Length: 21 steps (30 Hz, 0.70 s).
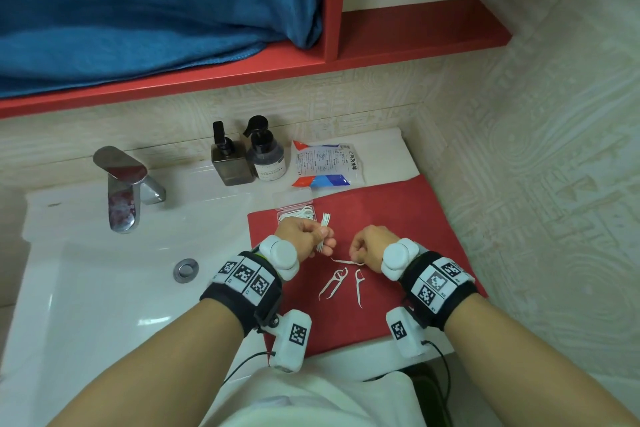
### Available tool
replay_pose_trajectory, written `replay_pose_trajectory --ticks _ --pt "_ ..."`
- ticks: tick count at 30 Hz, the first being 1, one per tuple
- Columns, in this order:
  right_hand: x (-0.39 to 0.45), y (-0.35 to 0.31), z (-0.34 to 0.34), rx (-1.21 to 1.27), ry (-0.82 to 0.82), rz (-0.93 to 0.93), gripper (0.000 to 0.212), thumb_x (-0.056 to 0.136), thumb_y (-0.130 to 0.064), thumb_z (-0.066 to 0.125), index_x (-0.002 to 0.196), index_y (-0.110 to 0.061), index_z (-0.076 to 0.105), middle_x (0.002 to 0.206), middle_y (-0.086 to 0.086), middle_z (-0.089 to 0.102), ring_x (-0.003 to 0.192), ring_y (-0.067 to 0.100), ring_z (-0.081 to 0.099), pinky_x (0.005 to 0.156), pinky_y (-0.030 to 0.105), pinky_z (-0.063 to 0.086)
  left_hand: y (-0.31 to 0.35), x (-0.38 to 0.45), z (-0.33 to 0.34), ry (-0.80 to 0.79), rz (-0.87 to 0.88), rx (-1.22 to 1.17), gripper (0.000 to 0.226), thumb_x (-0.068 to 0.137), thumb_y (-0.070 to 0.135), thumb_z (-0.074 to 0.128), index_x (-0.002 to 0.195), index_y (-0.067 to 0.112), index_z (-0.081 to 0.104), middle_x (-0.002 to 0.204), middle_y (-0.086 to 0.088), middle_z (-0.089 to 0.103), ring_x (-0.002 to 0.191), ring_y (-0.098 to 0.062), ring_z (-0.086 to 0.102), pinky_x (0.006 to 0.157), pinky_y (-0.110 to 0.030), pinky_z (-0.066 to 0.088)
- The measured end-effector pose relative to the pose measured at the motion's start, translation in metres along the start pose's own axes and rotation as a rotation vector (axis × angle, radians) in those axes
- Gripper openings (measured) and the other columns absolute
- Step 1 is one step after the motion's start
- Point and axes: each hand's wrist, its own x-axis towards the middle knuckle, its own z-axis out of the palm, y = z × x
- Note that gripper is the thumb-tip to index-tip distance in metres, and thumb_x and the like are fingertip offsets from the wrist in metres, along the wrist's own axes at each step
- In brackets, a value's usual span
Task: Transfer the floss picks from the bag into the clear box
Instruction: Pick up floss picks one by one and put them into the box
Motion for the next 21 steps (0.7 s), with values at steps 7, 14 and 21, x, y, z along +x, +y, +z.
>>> replay_pose_trajectory --ticks 7,14,21 --pt "0.001 -0.010 -0.014 -0.009 0.010 -0.018 0.019 0.086 -0.008 0.057 0.080 -0.020 0.070 0.085 -0.006 0.069 0.082 0.013 0.066 0.074 0.023 0.050 -0.005 -0.001 0.000 0.037 0.016 0.009 0.016 0.095 0.005 0.053 0.089 -0.001 0.067 0.075 -0.009 0.070 0.053 -0.007 0.066 0.046 -0.014 0.043" --pt "-0.005 -0.027 -0.027 0.151 -0.027 -0.094 0.014 0.088 -0.007 0.053 0.085 -0.009 0.067 0.080 0.008 0.075 0.066 0.020 0.072 0.058 0.024 0.054 -0.002 0.008 -0.009 0.166 0.213 0.195 0.017 0.091 0.015 0.061 0.080 0.011 0.074 0.069 0.002 0.069 0.061 -0.003 0.063 0.066 -0.018 0.051" --pt "-0.009 -0.043 -0.042 0.710 0.097 -0.014 0.008 0.086 0.000 0.067 0.092 0.001 0.061 0.073 0.023 0.071 0.064 0.029 0.073 0.057 0.034 0.061 0.005 0.010 -0.005 -0.037 0.262 0.310 0.016 0.090 0.017 0.063 0.088 0.009 0.076 0.072 -0.005 0.072 0.068 -0.014 0.065 0.073 -0.026 0.051"
